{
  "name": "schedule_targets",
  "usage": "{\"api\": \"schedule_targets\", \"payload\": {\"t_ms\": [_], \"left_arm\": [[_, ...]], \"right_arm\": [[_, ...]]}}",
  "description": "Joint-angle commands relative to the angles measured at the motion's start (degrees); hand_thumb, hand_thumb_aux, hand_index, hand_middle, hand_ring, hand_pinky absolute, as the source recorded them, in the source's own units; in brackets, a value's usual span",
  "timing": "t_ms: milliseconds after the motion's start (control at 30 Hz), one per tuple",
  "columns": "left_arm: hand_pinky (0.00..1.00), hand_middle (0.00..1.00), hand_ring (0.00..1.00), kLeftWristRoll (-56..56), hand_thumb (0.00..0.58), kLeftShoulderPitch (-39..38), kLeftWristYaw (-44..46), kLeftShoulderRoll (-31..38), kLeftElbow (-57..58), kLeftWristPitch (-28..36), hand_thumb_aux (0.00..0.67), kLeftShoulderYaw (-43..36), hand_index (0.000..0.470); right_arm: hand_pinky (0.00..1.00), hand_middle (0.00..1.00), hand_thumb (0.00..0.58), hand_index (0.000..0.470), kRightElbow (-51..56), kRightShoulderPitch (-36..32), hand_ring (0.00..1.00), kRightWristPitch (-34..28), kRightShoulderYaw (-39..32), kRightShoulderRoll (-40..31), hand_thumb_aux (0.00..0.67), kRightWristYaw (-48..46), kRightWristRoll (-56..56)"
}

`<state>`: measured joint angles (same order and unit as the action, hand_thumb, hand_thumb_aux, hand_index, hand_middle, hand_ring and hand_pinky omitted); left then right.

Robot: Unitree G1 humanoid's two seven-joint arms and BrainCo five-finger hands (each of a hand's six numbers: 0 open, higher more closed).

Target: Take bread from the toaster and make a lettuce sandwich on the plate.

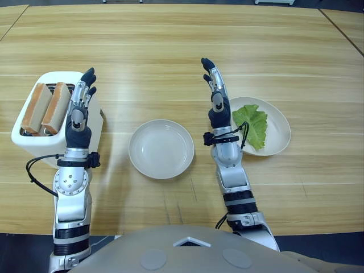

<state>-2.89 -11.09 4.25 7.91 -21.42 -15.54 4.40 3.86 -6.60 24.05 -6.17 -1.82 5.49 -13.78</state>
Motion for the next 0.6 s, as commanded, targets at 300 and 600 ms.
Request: {"api": "schedule_targets", "payload": {"t_ms": [300,600], "left_arm": [[0.00,0.00,0.00,-2.0,0.000,1.8,-1.4,3.0,-7.3,-0.3,0.000,6.0,0.000],[0.00,0.00,0.00,-16.1,0.000,1.1,3.3,31.0,-4.8,-5.2,0.000,39.6,0.000]], "right_arm": [[0.00,0.00,0.000,0.000,0.3,0.1,0.00,-0.5,-0.2,-0.4,0.000,0.0,-0.3],[0.00,0.00,0.000,0.000,0.2,0.3,0.00,-0.4,-0.3,-0.4,0.000,0.1,-0.5]]}}
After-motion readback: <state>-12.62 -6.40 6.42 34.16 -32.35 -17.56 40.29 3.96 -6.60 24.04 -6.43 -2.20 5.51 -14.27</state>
